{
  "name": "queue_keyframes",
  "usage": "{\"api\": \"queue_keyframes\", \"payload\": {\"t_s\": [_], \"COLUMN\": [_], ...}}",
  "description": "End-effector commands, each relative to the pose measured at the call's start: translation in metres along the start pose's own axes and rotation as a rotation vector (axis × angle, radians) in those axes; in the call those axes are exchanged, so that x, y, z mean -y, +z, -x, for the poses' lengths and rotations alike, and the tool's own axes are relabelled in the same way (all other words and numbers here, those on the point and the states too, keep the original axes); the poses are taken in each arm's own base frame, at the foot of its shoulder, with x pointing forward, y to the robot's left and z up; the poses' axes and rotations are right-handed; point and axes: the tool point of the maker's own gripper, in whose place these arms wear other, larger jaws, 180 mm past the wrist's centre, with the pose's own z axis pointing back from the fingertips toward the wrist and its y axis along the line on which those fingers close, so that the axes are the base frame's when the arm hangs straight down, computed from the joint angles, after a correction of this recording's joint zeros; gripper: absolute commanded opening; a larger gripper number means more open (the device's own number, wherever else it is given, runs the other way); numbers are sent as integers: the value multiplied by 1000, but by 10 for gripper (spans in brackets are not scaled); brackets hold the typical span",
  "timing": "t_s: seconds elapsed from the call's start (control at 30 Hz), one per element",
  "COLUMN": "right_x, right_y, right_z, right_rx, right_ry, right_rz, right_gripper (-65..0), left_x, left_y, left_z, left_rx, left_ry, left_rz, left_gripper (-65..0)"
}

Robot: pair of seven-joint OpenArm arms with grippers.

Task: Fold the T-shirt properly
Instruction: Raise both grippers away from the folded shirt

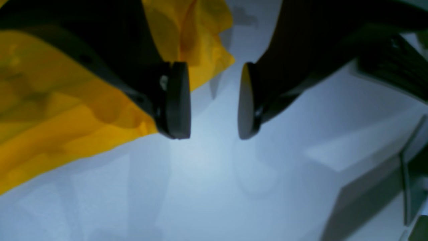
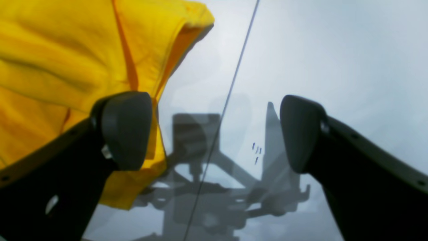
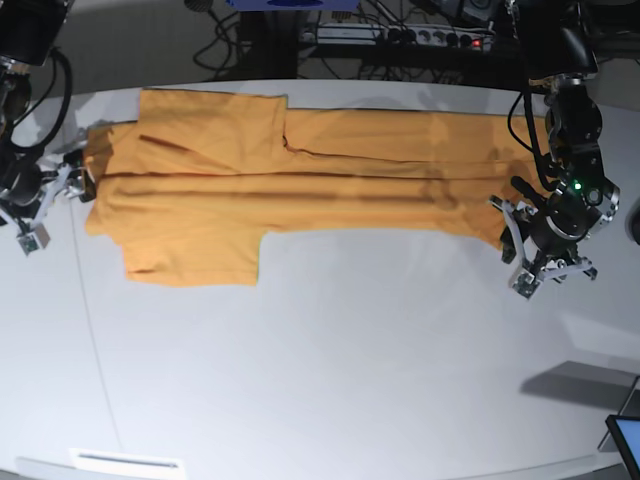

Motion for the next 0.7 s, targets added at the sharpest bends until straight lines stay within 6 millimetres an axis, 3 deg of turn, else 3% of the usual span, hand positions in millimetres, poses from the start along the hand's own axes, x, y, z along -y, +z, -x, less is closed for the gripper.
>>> {"api": "queue_keyframes", "payload": {"t_s": [0.0,0.17,0.47,0.53,0.67], "right_x": [8,8,10,13,19], "right_y": [8,8,9,11,14], "right_z": [-17,-17,-19,-30,-41], "right_rx": [50,50,53,75,101], "right_ry": [16,16,21,25,25], "right_rz": [20,20,25,32,47], "right_gripper": [-90,-90,-94,-94,-96], "left_x": [-16,-22,-48,-50,-60], "left_y": [3,-11,14,19,24], "left_z": [-10,-4,-22,-27,-26], "left_rx": [35,24,142,154,157], "left_ry": [13,127,228,215,213], "left_rz": [-26,30,1,-11,-38], "left_gripper": [-433,-487,-601,-645,-650]}}
